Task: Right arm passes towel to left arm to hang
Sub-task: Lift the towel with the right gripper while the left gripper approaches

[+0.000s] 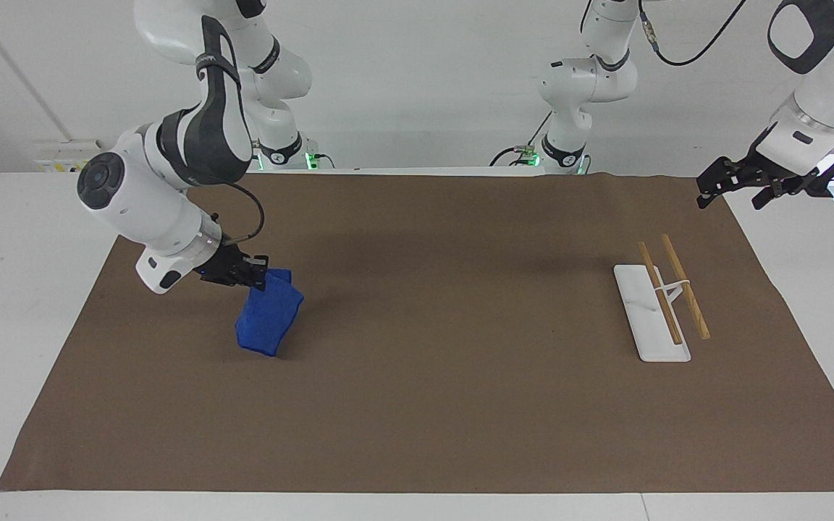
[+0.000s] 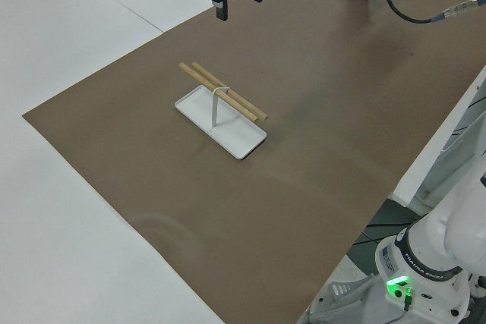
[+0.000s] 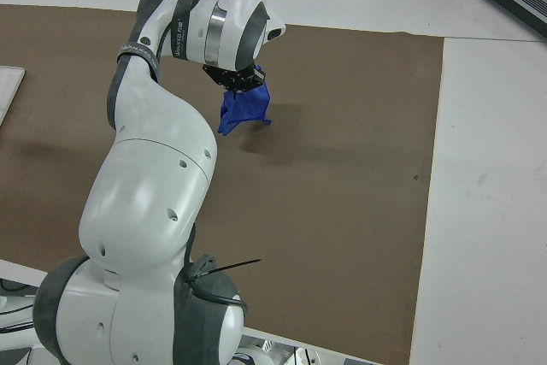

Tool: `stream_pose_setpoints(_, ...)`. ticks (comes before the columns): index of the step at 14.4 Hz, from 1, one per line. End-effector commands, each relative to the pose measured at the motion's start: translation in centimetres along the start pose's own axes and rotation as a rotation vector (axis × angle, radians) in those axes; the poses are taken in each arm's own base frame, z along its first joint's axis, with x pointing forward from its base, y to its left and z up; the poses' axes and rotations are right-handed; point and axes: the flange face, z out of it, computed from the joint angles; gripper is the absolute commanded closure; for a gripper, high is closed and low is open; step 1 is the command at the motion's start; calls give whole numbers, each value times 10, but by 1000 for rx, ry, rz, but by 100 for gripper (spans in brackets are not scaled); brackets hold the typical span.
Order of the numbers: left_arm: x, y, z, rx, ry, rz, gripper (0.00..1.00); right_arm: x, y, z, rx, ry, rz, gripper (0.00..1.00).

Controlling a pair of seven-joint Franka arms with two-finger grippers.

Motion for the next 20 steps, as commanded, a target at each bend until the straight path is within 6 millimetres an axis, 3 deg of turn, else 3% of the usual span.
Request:
stream_pose_setpoints(1, -17, 11, -3, 9, -41, 32, 0, -14, -45, 0, 105, -52, 144, 100)
stream_pose_setpoints(4, -38, 29, 6, 4, -146, -12, 0, -34, -94, 5, 224, -155, 337, 100)
stream_pose_setpoints(7, -25, 67, 15, 20, -37, -392, 0, -49, -114, 6, 330, -290, 432, 100)
stream_pose_setpoints(11, -34, 146, 48, -79, 78, -723, 0, -53, -126, 4, 425, -380, 562, 100)
stream_pose_setpoints(14, -37, 196, 46, -152, 132, -923, 2, -52, -139, 4, 460, -397, 682, 100)
stream_pose_setpoints(17, -37, 244, 51, -293, 61, -1158, 2, -52, -153, 7, 489, -400, 743, 100)
stream_pose_setpoints(20, -42, 296, 69, -342, 40, -1319, 2, -55, -168, 11, 492, -391, 788, 100)
